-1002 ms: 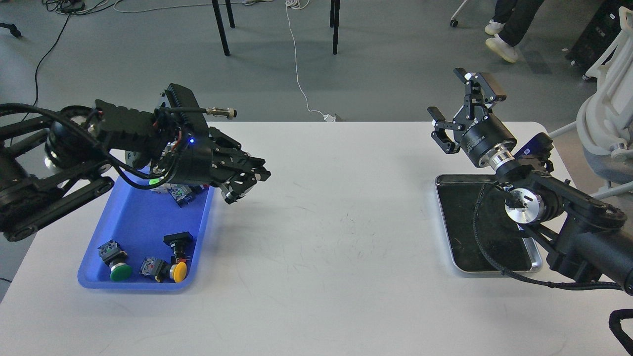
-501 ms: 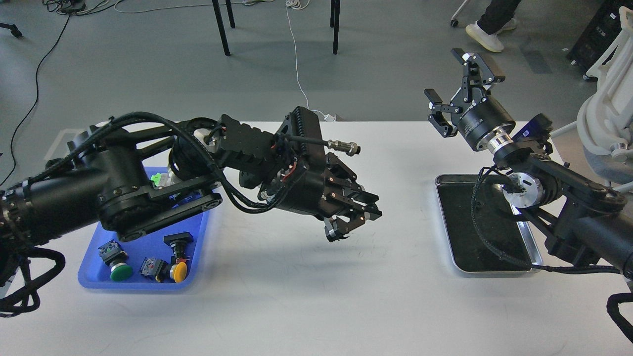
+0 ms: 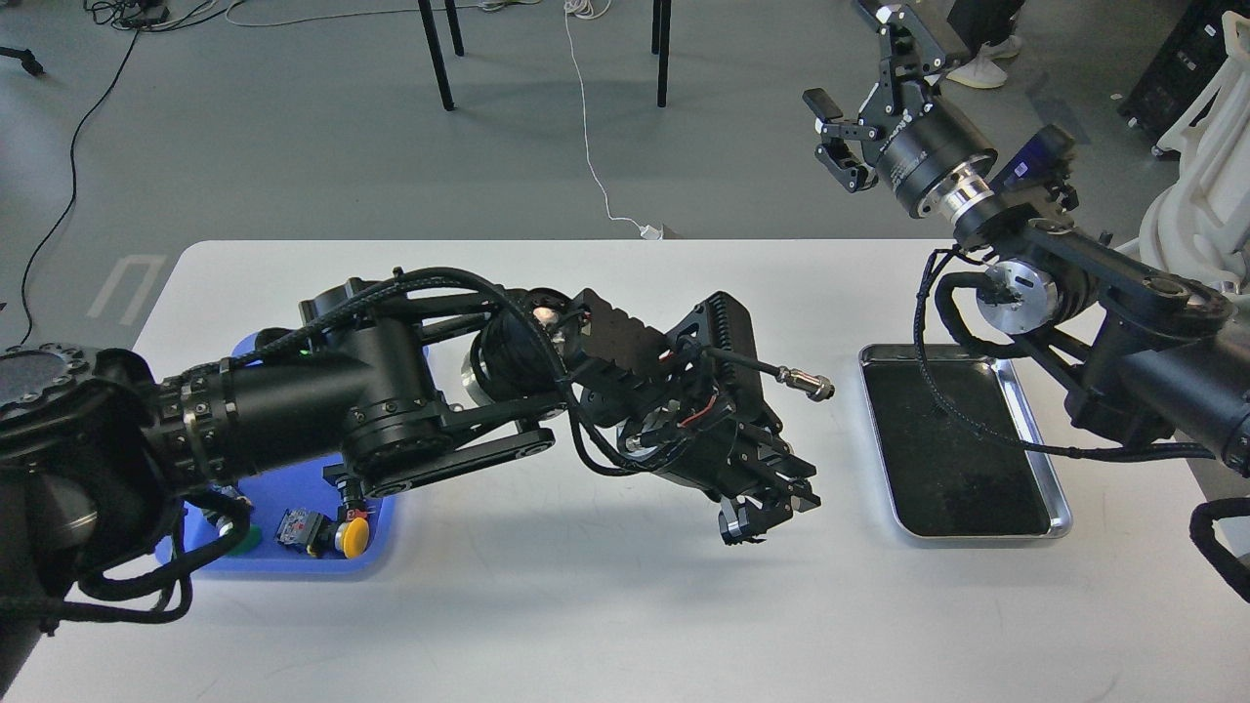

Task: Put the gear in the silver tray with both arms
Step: 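Carry the gear toward the table center with the left gripper, then release the gear on the table center and withdraw the left gripper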

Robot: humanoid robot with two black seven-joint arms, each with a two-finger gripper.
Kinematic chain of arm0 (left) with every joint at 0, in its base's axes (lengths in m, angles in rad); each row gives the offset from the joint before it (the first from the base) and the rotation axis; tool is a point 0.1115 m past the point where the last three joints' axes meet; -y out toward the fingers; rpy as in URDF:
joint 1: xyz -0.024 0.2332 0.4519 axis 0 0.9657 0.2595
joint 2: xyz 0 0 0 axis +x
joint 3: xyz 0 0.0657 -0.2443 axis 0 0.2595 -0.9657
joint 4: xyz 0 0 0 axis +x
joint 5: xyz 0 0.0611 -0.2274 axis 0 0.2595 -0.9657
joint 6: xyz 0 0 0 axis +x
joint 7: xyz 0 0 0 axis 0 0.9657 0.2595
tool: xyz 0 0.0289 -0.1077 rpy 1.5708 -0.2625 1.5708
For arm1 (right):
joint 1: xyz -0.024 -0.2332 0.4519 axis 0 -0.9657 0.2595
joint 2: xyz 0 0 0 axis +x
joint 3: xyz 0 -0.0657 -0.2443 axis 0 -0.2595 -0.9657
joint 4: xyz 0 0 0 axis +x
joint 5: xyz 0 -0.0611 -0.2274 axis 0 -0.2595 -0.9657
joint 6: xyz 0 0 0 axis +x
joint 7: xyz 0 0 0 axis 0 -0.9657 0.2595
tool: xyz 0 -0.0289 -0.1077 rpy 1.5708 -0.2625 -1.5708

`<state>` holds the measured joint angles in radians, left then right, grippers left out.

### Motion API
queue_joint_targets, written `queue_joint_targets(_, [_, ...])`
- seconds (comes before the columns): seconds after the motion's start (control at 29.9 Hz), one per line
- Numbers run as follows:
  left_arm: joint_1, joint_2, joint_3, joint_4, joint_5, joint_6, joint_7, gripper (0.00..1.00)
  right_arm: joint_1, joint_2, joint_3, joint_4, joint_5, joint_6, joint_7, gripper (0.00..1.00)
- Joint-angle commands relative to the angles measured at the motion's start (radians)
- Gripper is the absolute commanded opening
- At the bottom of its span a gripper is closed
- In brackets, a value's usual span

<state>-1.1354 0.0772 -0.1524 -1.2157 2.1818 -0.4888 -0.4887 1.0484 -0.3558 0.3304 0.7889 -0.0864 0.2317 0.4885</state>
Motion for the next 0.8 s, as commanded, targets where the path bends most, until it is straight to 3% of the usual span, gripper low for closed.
queue_joint_targets(0.0, [0.005,-0.046,0.025,0.085,0.0,0.0,0.0,0.13,0.016,0.004,-0.017,0.0,0.001,0.0,0.0,0.97])
queue_joint_targets(0.4, [0.011,-0.077,0.117,0.35,-0.003,0.0,0.0,0.14,0.012,0.035,-0.019,-0.025,0.001,-0.015,0.0,0.97])
queue_joint_targets(0.77, [0.028,-0.077,0.179,0.386,-0.008,0.0,0.0,0.16,0.004,0.034,-0.033,-0.031,0.001,-0.017,0.0,0.97])
